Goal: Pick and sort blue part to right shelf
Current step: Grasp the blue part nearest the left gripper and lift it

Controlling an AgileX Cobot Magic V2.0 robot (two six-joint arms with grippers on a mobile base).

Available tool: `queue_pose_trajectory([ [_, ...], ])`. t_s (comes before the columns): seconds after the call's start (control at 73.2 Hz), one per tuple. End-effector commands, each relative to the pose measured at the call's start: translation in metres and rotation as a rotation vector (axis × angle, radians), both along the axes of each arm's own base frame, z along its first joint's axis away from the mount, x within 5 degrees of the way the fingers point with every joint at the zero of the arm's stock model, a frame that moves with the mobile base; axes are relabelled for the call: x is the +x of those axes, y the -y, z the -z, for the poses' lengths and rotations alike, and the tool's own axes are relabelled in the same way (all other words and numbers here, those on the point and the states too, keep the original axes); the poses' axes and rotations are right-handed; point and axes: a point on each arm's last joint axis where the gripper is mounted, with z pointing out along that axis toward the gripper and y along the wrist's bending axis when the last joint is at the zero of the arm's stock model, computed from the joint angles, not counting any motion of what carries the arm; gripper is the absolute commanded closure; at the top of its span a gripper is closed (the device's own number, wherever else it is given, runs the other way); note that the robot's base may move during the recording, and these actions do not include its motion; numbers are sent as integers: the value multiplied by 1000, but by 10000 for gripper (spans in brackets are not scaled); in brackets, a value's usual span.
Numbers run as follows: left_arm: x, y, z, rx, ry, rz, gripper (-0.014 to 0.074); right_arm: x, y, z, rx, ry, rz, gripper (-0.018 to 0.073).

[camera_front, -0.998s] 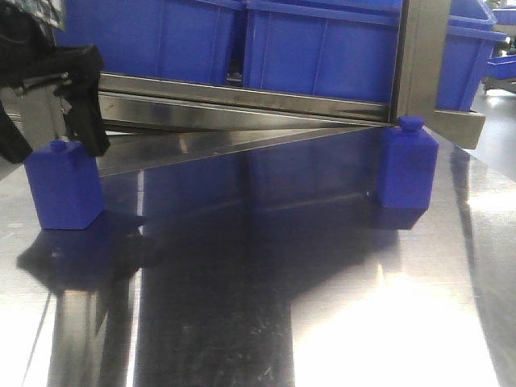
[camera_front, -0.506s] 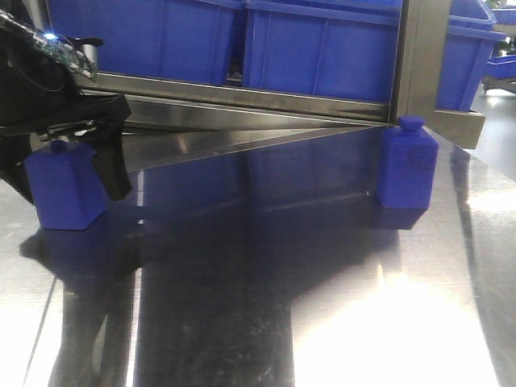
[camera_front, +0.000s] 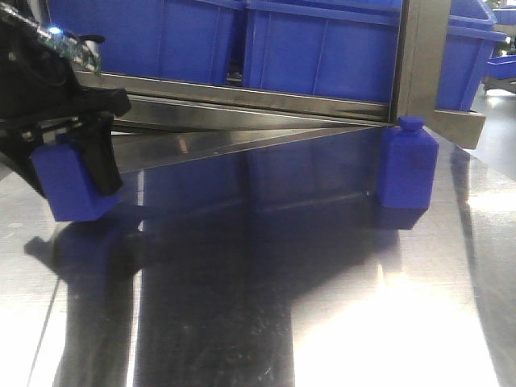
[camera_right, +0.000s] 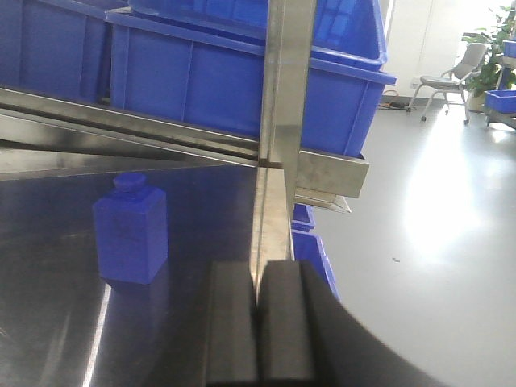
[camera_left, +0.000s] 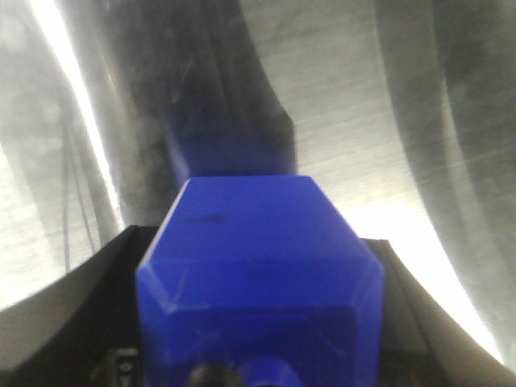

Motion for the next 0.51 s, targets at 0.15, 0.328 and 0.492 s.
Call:
queue_pose_trajectory([
  [0.15, -18, -6, -88, -54, 268, -4, 281, -4, 0, -17, 2, 135, -4, 528],
  [0.328, -62, -26, -135, -30, 515, -9, 281, -4, 0, -17, 1, 130, -4, 528],
  [0.492, -123, -47, -161, -52, 767, -32, 281, -4, 0, -18, 31, 146, -7, 528],
])
